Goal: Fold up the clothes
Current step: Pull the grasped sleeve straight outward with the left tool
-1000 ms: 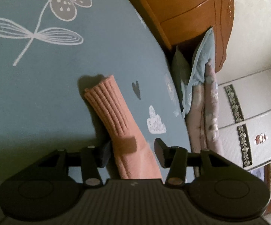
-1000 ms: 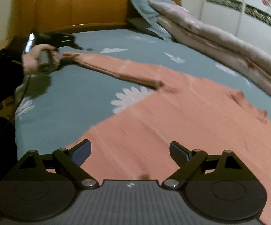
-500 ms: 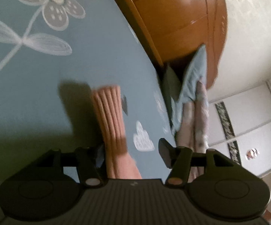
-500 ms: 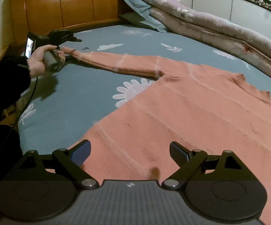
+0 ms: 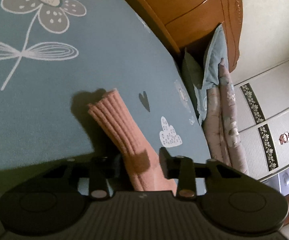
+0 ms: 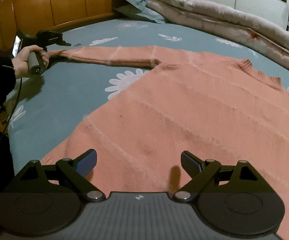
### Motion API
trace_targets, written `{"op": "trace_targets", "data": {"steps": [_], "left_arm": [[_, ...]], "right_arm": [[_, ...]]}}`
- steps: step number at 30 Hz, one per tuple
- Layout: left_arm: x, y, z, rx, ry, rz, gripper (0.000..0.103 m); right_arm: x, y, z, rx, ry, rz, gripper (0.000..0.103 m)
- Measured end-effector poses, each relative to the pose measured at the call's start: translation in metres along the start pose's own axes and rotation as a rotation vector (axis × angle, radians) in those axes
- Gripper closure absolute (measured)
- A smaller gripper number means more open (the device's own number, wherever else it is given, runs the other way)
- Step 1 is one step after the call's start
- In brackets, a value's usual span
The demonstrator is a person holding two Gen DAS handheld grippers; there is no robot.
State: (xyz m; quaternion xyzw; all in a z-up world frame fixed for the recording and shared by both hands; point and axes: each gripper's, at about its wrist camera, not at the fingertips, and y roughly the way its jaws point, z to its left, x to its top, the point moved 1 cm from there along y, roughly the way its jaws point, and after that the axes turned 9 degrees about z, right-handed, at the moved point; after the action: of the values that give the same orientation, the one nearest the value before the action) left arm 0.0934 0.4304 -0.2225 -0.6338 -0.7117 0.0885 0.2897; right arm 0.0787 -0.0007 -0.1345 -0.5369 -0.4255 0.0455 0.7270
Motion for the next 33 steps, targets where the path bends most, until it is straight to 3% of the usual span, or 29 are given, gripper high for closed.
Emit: {"op": "trace_targets", "data": {"steps": [6,23,28,33], "left_arm": [[0.004,0.003,-0.011,0.048,0.079,0.015,0.086],[0.013,0.0,-0.083,0.084,0.312,0.069,0.09],[0.008,-0.006,-0.098,0.091,0.355,0.067,0.091],[0.008,-0.009,-0.088,0.123,0.325,0.062,0.092]], "right_arm": [[-0.002,-0.003,-0.004,-0.003,0.015,-0.009,0.009],[-0.01,-0.009,-0.019,0.029,0.07,-0.05,0.009],[-0.012,-0.012,-0.024,0.03,0.081,-0.059,0.009],[-0.013,-0.015,-0.029,0.025,0.092,-0.065,0.009]]}}
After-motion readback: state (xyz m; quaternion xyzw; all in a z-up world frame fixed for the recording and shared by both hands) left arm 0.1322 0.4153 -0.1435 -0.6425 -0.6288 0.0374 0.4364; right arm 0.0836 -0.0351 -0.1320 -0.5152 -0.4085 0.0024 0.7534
